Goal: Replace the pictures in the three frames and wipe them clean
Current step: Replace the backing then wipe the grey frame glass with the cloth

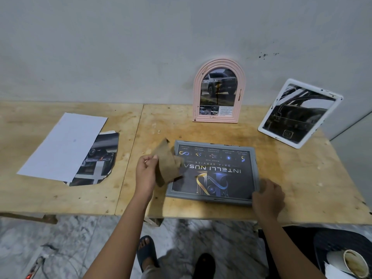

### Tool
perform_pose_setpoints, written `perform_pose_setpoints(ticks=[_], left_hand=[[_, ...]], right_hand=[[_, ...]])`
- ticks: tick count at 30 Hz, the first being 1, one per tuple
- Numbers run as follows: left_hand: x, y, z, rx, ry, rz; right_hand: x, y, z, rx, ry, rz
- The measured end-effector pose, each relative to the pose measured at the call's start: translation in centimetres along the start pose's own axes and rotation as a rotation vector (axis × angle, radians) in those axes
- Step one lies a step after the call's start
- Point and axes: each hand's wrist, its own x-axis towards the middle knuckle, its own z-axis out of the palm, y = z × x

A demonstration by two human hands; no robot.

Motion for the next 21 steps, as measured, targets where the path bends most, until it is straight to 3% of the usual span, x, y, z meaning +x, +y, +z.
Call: perform_pose_setpoints(ticks=[3,7,9,12,14,17,19,21], left_hand=[[-0.9,2.1,2.5,-0.215,-0.17,-0.13],[-2.4,3.3,6.1,-0.326,-0.374,-0.246],[-2.8,3.3,7.0,-0.343,-0.454,-0.278],[-3.7,3.6,7.6,-0.303,-0.571,-0.264],[-3.9,3.4,7.3,-0.276,-0.6,-0.247],[-2.9,1.7,5.7,-0.03,-0.378,-0.107],[-2.3,-0.6,3.7,0.219,-0.109,0.017],[-2.2,-3.3,1.6,0.4,0.016,0.068]], right_hand=[[-1.1,-2.5,0.1,0.278,-0.067,-0.333],[-2.4,-5.6,0.2,0.428,-0.539,-0.639],[-2.5,-6.6,0.8,0.352,-0.526,-0.686],[-1.5,-7.3,0.8,0.348,-0.326,-0.666],[-1.0,-7.4,0.3,0.41,-0.32,-0.687],[-1.4,-7.5,-0.7,0.685,-0.471,-0.425],[-1.2,-7.2,-0.9,0.809,-0.371,-0.207],[-0.9,-7.5,-1.2,0.754,-0.23,-0.148]])
